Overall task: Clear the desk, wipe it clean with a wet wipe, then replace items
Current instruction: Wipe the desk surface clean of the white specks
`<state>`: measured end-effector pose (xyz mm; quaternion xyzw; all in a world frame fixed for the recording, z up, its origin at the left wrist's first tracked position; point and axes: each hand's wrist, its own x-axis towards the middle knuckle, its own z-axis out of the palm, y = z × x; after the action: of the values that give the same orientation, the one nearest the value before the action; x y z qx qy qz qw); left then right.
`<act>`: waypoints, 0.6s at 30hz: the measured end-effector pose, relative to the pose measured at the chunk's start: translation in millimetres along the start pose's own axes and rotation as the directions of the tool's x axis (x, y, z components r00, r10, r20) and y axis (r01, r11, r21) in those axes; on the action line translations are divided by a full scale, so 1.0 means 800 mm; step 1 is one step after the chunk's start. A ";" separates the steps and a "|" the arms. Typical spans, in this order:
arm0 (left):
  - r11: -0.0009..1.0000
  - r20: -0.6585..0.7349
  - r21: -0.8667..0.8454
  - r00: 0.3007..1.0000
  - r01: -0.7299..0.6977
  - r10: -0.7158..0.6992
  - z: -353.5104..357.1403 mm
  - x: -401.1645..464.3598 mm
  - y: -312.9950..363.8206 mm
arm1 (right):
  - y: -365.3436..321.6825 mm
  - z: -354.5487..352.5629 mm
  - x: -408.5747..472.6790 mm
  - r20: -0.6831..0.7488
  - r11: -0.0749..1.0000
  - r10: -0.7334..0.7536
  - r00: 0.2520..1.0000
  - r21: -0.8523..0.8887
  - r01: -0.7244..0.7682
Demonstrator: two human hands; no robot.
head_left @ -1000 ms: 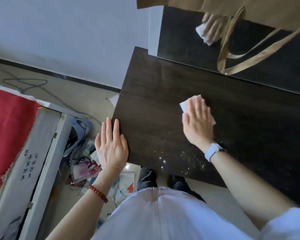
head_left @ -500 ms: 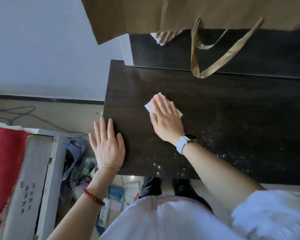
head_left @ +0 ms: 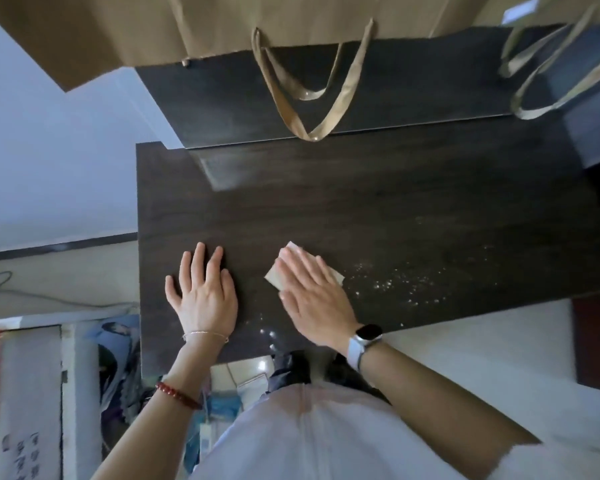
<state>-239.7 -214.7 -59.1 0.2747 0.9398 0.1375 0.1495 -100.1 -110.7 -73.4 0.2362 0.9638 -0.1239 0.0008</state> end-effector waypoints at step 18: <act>0.995 0.001 -0.066 0.997 -0.079 0.079 0.050 -0.064 0.137 | 0.225 -0.034 -0.138 -0.089 0.882 0.471 0.878 0.019 -0.471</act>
<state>-132.1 -147.4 -47.6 0.3069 0.9229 0.1737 0.1544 81.8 -0.3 -83.3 0.4689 0.8766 -0.1074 -0.0126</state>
